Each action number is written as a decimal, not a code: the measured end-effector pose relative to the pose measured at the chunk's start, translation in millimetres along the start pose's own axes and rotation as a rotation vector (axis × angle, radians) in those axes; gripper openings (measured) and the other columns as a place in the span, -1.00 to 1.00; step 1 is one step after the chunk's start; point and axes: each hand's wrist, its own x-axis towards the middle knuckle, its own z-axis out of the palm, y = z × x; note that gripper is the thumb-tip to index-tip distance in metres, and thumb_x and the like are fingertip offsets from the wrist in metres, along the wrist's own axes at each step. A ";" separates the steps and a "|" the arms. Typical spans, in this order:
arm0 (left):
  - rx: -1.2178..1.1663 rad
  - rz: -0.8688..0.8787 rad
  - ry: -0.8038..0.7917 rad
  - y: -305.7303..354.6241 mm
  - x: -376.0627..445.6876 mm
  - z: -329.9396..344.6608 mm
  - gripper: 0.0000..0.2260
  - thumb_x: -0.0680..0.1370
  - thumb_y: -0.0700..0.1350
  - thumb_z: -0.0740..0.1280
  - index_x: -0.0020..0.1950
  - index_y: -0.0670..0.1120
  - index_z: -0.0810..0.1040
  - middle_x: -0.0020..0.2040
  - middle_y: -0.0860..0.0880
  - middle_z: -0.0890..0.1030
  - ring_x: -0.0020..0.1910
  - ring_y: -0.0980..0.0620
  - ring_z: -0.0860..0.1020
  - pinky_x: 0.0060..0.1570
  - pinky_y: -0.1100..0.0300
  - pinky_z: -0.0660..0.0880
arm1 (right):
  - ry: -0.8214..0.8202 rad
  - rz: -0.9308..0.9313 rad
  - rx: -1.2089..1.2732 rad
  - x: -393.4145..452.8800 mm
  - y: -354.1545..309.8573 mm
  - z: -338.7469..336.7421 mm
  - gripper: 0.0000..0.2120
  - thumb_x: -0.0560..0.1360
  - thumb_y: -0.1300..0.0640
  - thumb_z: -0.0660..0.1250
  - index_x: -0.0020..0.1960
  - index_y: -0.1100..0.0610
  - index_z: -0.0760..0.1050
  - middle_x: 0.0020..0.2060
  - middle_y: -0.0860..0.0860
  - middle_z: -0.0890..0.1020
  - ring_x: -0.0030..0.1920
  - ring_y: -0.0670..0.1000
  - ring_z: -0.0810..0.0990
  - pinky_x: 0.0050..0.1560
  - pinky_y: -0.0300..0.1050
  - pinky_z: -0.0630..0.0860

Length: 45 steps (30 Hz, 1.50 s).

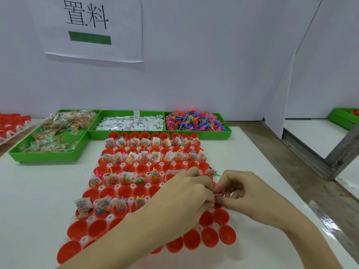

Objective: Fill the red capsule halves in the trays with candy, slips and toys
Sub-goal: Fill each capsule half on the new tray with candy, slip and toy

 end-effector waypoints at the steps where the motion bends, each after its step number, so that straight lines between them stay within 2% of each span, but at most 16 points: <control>1: -0.003 0.042 0.026 -0.4 0.2 -0.8 -0.75 0.70 0.01 0.20 0.23 0.10 0.65 0.18 0.18 0.60 0.06 0.16 0.40 0.20 0.13 0.41 | -0.008 -0.009 0.011 -1.2 -0.7 -1.8 -0.82 0.47 0.16 0.52 -0.13 -0.12 0.64 -0.15 -0.08 0.72 -0.19 -0.09 0.66 -0.20 -0.29 0.53; 3: -0.021 0.084 0.082 -0.6 -0.2 -4.2 -0.76 0.69 0.02 0.22 0.23 0.12 0.66 0.17 0.19 0.61 0.11 0.09 0.42 0.18 0.13 0.42 | -0.012 -0.022 0.045 -3.4 -2.1 -4.7 -0.88 0.52 0.13 0.50 -0.10 -0.10 0.67 -0.14 -0.08 0.73 -0.14 -0.08 0.69 -0.17 -0.32 0.54; 5: -0.056 0.097 0.097 -1.1 1.9 -3.5 -0.78 0.67 0.03 0.27 0.23 0.12 0.67 0.15 0.18 0.63 0.09 0.10 0.43 0.17 0.16 0.43 | -0.001 -0.012 0.057 -4.4 -3.2 -5.9 -0.90 0.56 0.07 0.44 -0.08 -0.11 0.69 -0.15 -0.10 0.73 -0.13 -0.11 0.69 -0.17 -0.36 0.53; 7: -0.071 0.086 0.110 -3.0 2.1 -1.7 -0.78 0.66 0.05 0.29 0.22 0.11 0.68 0.13 0.16 0.63 0.08 0.12 0.43 0.17 0.20 0.42 | 0.021 0.014 0.063 -4.5 -3.2 -5.9 -0.87 0.59 0.02 0.39 -0.06 -0.12 0.70 -0.16 -0.09 0.73 -0.13 -0.09 0.69 -0.20 -0.30 0.55; 15: -0.119 0.045 0.170 -7.6 2.5 -11.3 -0.76 0.63 0.16 0.31 0.14 0.12 0.71 0.11 0.19 0.63 0.13 0.20 0.47 0.24 0.20 0.40 | 0.200 0.019 0.121 -2.2 1.3 -9.6 -0.73 0.65 0.10 0.28 -0.12 -0.08 0.70 -0.24 0.00 0.70 -0.29 -0.11 0.60 -0.31 -0.24 0.51; 19: -0.218 -0.098 0.357 -27.3 -3.1 -37.5 -0.73 0.60 0.20 0.30 0.06 0.12 0.72 0.02 0.24 0.65 0.10 0.28 0.53 0.18 0.29 0.44 | 0.267 -0.023 0.199 1.8 -1.1 -4.3 -0.71 0.64 0.11 0.28 -0.15 -0.04 0.71 -0.29 0.05 0.68 -0.31 -0.05 0.58 -0.33 -0.23 0.49; 22: -0.227 -0.290 0.538 -75.2 -13.0 -61.4 -0.78 0.59 0.16 0.32 0.03 0.11 0.71 -0.11 0.31 0.63 -0.03 0.33 0.57 -0.05 0.41 0.44 | 0.297 -0.069 0.218 4.9 -4.4 2.9 -0.72 0.63 0.11 0.28 -0.16 -0.03 0.70 -0.32 0.07 0.66 -0.34 -0.06 0.56 -0.33 -0.28 0.47; 24: -0.116 -0.449 0.599 -123.6 -23.2 -73.2 -0.83 0.62 0.04 0.36 0.06 0.01 0.72 -0.08 0.20 0.67 -0.13 0.23 0.60 -0.12 0.30 0.46 | 0.295 -0.100 0.227 5.5 -6.6 6.7 -0.72 0.63 0.13 0.28 -0.16 -0.04 0.70 -0.33 0.08 0.65 -0.36 -0.06 0.56 -0.31 -0.35 0.45; 26: 0.039 -0.638 0.543 -178.6 -38.4 -78.9 -0.82 0.63 -0.07 0.36 0.15 -0.10 0.70 0.10 -0.02 0.71 0.00 0.02 0.62 0.01 0.07 0.53 | 0.289 -0.123 0.218 5.2 -7.7 9.4 -0.72 0.63 0.15 0.28 -0.16 -0.06 0.69 -0.33 0.09 0.65 -0.36 -0.05 0.56 -0.30 -0.38 0.44; 28: 0.164 -0.791 0.438 -226.6 -58.3 -83.0 -0.76 0.62 -0.16 0.36 0.26 -0.16 0.65 0.24 -0.14 0.67 0.17 -0.15 0.61 0.20 -0.08 0.54 | 0.299 -0.146 0.206 4.9 -8.6 10.8 -0.74 0.62 0.14 0.29 -0.14 -0.05 0.69 -0.33 0.09 0.65 -0.36 -0.04 0.57 -0.30 -0.38 0.45; 30: 0.225 -0.861 0.312 -261.5 -79.5 -86.4 -0.69 0.61 -0.22 0.36 0.36 -0.18 0.59 0.35 -0.20 0.60 0.29 -0.21 0.56 0.33 -0.11 0.47 | 0.322 -0.168 0.190 5.1 -9.4 12.4 -0.77 0.61 0.12 0.29 -0.12 -0.05 0.69 -0.34 0.09 0.64 -0.36 -0.04 0.57 -0.29 -0.36 0.47; 33: 0.195 -0.878 0.162 -285.7 -103.5 -90.6 -0.62 0.62 -0.14 0.39 0.45 -0.11 0.53 0.46 -0.14 0.51 0.34 -0.16 0.54 0.39 -0.02 0.40 | 0.353 -0.205 0.165 5.5 -13.1 16.0 -0.79 0.55 0.01 0.26 -0.12 -0.09 0.66 -0.36 0.06 0.63 -0.36 -0.03 0.58 -0.27 -0.37 0.49; 37: 0.165 -0.810 0.286 -292.5 -112.6 -92.5 -0.71 0.51 -0.17 0.54 0.21 -0.17 0.68 0.15 -0.14 0.71 -0.02 -0.07 0.65 0.13 0.04 0.57 | 0.364 -0.231 0.138 5.7 -16.6 21.5 -0.82 0.51 -0.04 0.26 -0.12 -0.13 0.65 -0.36 0.06 0.62 -0.36 -0.05 0.58 -0.28 -0.39 0.48; 41: 0.263 -0.755 0.386 -287.7 -112.3 -87.9 -0.78 0.46 -0.21 0.58 0.08 -0.15 0.71 0.00 -0.09 0.73 -0.06 -0.10 0.64 0.03 0.00 0.59 | 0.350 -0.236 0.120 7.4 -17.0 23.6 -0.83 0.52 -0.04 0.26 -0.09 -0.14 0.64 -0.33 0.08 0.64 -0.34 -0.04 0.60 -0.26 -0.35 0.51; 45: 0.293 -0.645 0.493 -282.8 -110.2 -84.8 -0.81 0.38 -0.30 0.61 -0.09 -0.20 0.67 -0.19 -0.10 0.67 -0.22 -0.09 0.56 -0.17 0.02 0.54 | 0.354 -0.238 0.103 7.7 -15.4 25.2 -0.82 0.52 -0.03 0.26 -0.11 -0.16 0.64 -0.36 0.02 0.63 -0.33 -0.04 0.62 -0.26 -0.34 0.52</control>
